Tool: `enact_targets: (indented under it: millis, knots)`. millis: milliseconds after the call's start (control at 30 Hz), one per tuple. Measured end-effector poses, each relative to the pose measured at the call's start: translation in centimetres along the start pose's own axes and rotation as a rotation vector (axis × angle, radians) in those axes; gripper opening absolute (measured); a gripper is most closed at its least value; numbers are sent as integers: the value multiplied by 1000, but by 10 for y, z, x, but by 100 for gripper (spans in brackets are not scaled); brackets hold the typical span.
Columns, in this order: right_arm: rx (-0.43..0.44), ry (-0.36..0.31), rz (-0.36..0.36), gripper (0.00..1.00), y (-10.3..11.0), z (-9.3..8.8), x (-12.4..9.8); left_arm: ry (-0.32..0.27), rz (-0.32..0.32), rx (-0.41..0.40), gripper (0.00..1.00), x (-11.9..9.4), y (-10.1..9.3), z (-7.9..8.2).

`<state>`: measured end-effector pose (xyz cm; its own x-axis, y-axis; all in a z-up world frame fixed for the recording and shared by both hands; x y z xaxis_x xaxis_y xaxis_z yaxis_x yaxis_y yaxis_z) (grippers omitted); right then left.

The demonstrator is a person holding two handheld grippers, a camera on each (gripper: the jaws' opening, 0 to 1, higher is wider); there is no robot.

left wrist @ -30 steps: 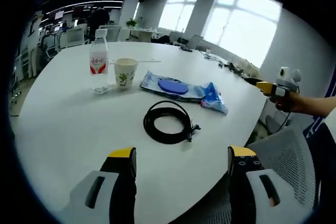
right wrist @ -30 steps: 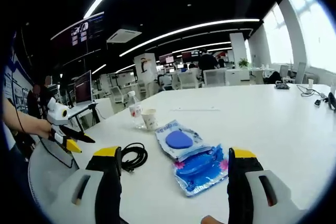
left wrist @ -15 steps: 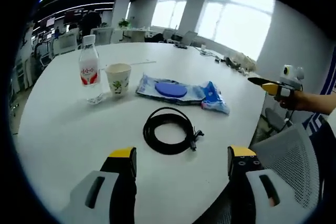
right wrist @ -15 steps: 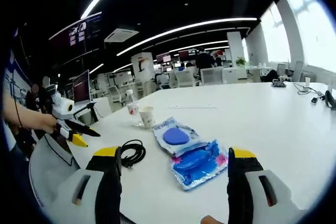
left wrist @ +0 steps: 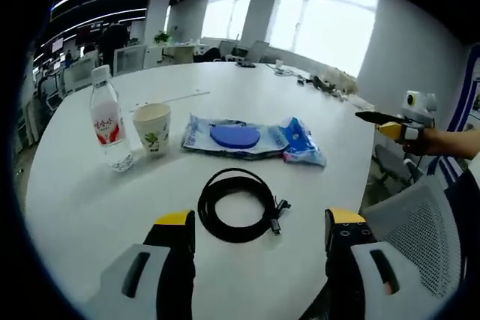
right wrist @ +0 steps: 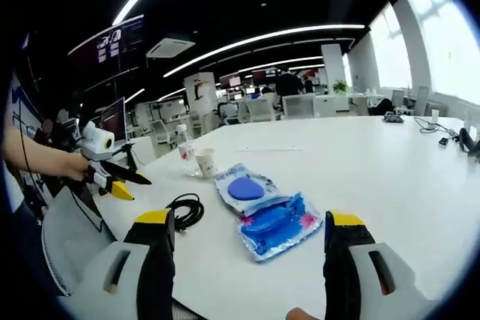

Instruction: Arrange the tabletop items into an orderly group along one side of the table until the central work area is clear of visible clutter.

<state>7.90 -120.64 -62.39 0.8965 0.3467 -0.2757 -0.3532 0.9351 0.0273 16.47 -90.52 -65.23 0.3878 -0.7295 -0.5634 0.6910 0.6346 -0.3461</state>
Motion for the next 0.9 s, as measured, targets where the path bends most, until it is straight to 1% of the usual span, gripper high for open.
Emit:
enact_targets:
  millis: [133, 367, 533, 733, 900]
  knots:
    - [3, 3, -16, 80, -7, -1, -6, 11, -2, 20, 66, 5, 2, 4]
    - [19, -3, -46, 79, -18, -1, -13, 3, -8, 37, 66, 13, 2, 16]
    - [28, -5, -48, 79, -17, -1, -14, 16, -10, 52, 66, 21, 3, 22]
    - [34, 13, -39, 78, -12, -7, -14, 13, -26, 63, 66, 29, 2, 31]
    - [38, 16, -41, 78, -13, -7, -14, 11, -36, 75, 66, 34, 2, 37]
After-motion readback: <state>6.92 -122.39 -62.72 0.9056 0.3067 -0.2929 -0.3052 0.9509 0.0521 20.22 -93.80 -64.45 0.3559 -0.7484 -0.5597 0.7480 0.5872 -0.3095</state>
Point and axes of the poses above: the point that each gripper's makers call its tool centre point, and the gripper's own axes: x roughly forward along the fingers, y roughly to its left, z roughly out of its top, the point moved 4 cm from there along -x, roughly backward along the fingers, and after that the axes turned 9 degrees about -x, right-handed, at the moved point
